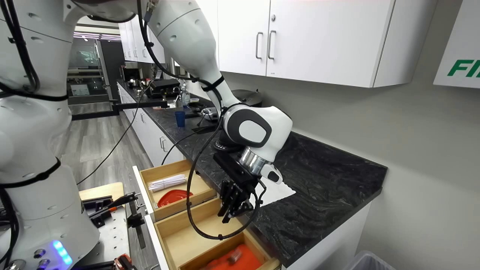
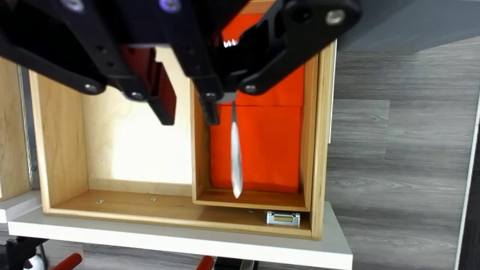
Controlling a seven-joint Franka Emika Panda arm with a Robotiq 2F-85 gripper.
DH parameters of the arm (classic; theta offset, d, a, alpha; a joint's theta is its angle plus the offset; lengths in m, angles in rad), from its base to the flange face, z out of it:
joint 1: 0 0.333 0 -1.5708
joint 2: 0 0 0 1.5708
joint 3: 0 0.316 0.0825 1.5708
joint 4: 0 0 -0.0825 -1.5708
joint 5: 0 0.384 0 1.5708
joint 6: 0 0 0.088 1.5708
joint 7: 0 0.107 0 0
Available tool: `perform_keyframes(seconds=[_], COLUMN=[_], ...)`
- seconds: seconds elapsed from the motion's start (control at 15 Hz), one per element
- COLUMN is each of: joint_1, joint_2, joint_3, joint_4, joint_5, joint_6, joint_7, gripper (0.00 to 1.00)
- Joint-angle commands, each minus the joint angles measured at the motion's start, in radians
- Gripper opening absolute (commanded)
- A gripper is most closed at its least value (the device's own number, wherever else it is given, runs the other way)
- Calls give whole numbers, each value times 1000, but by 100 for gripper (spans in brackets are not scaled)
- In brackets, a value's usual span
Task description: Put the silver fork inside the open drawer on the right
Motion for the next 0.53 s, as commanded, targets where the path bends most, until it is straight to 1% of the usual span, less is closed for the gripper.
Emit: perform_keyframes(seconds=[0.0,0.2,0.33,0.4,0.47], joint_1=[12,16,14,13,15], joint_2=[-58,-57,-54,-52,-51], joint_3=[-7,-9,-7,-7,-9], joint_4=[-56,-54,-50,-48,-47], joint_5=[-14,-22,-7,1,3], joint_6=[28,18,-14,-38,-63], joint_7=[34,44,51,60,78], gripper=[56,76,89,95,98])
